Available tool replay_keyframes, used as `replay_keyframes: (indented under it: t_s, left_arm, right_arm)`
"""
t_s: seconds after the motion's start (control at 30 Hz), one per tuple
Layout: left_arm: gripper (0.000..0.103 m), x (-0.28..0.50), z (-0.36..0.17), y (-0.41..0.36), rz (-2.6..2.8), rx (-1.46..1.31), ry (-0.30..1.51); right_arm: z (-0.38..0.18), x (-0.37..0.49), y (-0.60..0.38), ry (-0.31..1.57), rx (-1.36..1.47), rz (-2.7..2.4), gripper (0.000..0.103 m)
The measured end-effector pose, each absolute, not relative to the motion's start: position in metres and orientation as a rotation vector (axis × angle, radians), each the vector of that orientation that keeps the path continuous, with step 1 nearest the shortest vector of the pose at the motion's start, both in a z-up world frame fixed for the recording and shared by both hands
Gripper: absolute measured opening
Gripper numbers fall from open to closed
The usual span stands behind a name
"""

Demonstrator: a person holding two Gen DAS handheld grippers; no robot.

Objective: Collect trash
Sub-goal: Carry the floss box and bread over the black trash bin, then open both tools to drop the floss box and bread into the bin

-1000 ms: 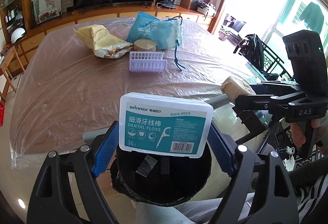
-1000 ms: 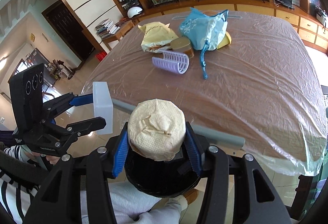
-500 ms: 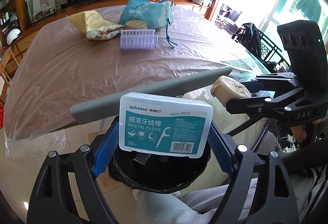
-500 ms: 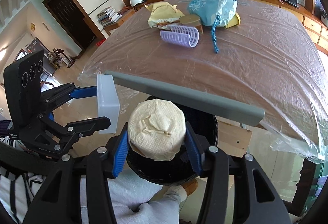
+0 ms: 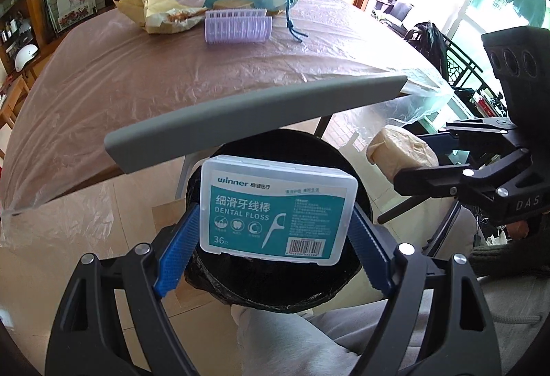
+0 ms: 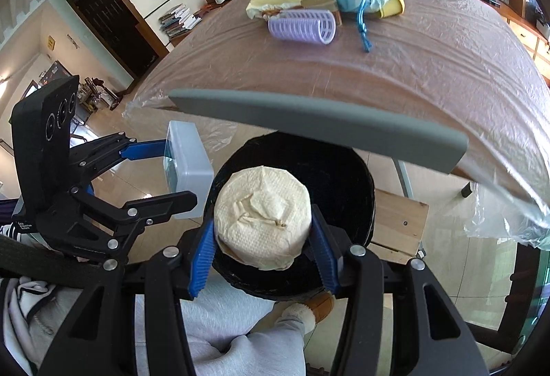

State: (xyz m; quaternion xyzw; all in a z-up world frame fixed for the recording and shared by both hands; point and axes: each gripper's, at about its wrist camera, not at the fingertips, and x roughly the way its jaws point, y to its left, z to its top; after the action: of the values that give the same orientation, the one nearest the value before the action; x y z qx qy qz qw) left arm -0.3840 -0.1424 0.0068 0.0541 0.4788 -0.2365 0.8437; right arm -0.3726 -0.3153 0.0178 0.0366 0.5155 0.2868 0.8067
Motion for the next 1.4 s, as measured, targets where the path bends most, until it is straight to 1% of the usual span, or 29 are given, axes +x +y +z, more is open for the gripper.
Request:
replay_keyframes:
  t_s: [0.73, 1.07, 1.3, 1.33, 1.4]
  left_arm:
    - [0.084, -0.390, -0.040, -0.150, -0.466, 0.213, 1.095]
    - [0.084, -0.378, -0.052, -0.148, -0.437, 0.226, 1.124]
    - [0.084, -0.376, -0.051, -0.156, -0.433, 0.237, 1.124]
    - [0.085, -0.376, -0.049, -0.156, -0.445, 0.225, 1.120]
    - [0.085, -0.375, -0.046, -0.157, -0.453, 0.221, 1.116]
  right_arm:
    - [-0.026, -0.360, -0.302, 1.158, -0.011, 0.536, 0.050]
    - [-0.040, -0.351, -0.294, 1.186, -0.042, 0.505, 0.050]
    - [-0.043, -0.348, -0.293, 1.194, -0.041, 0.490, 0.050]
    - [-0.043, -0.348, -0.293, 1.192, -0.042, 0.491, 0.050]
    - [-0.041, -0.348, -0.293, 1.186, -0.044, 0.479, 0.057]
